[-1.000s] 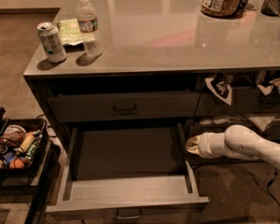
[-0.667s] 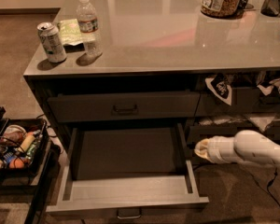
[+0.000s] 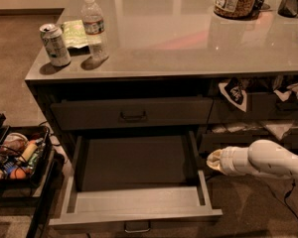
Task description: Open middle drawer
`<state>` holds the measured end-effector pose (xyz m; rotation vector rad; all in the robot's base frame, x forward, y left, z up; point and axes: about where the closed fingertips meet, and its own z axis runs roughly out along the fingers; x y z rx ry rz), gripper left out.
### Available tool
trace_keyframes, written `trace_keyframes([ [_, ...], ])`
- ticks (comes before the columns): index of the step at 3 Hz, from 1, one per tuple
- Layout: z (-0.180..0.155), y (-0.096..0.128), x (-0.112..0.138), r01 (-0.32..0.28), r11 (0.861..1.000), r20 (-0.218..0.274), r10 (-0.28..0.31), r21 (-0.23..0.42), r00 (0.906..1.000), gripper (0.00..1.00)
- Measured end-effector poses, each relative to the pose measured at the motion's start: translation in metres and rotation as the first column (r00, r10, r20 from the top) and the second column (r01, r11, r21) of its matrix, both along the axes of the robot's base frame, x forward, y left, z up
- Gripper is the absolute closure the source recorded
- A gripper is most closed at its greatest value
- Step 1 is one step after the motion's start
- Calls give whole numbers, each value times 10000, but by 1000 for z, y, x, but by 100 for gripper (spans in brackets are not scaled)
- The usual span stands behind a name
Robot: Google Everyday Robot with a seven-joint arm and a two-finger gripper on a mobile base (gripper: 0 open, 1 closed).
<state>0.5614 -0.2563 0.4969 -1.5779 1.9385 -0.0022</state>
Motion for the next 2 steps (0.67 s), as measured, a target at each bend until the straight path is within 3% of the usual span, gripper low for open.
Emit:
trace_keyframes([
  [2, 0, 0, 0, -1, 10000, -1, 1, 1, 10000, 8],
])
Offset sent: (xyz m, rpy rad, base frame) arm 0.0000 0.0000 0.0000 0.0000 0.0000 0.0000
